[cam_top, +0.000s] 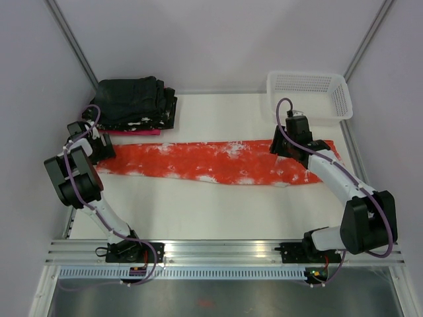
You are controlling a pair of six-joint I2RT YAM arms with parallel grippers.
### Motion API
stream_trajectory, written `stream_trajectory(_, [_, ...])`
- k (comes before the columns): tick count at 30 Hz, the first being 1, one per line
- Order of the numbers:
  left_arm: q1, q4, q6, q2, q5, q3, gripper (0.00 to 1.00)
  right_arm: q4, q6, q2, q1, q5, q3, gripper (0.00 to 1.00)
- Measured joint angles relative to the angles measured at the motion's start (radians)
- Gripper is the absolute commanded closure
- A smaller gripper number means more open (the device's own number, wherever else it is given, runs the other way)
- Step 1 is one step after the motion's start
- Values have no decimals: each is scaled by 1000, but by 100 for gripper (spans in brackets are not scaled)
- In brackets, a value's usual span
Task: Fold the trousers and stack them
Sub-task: Fold the trousers
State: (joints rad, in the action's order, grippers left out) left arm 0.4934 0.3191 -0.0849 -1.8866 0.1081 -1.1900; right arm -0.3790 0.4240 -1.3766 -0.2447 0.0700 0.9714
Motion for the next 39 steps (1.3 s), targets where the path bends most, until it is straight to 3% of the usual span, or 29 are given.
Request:
stream_trajectory(5, [3, -1, -14, -17, 18, -17, 36, -5, 10, -11, 0, 3, 2, 48])
stream_trajectory(6, [3, -2, -17, -22, 26, -24, 48, -5, 13, -11, 0, 8, 2, 48])
stream_trajectory(11, [1, -8, -32, -34, 39, -33, 75, -25, 28, -7, 1, 56, 2, 48])
stream_trajectory(14, [-8, -6, -34, -35, 54, -33, 98, -64, 51, 10, 13, 93, 2, 46])
stream_trajectory(20, [-26, -4, -39, -32, 23, -34, 98, -86, 82, 105, 103, 84, -29, 45])
stream_trajectory(24, [-43, 25, -38, -5, -28, -30, 98, -66, 79, 134, 111, -5, -62, 44])
stream_trajectory(32, [-74, 151, 34, 259, -26, -32, 98, -6, 76, 125, 96, -148, -152, 44])
stream_trajectory(35, [-164, 177, 79, 338, -49, -61, 98, 47, 74, 107, 50, -168, -174, 44])
stream_trajectory(39, [-407, 236, 155, 357, -123, -127, 98, 132, 89, 43, -53, -198, -182, 44])
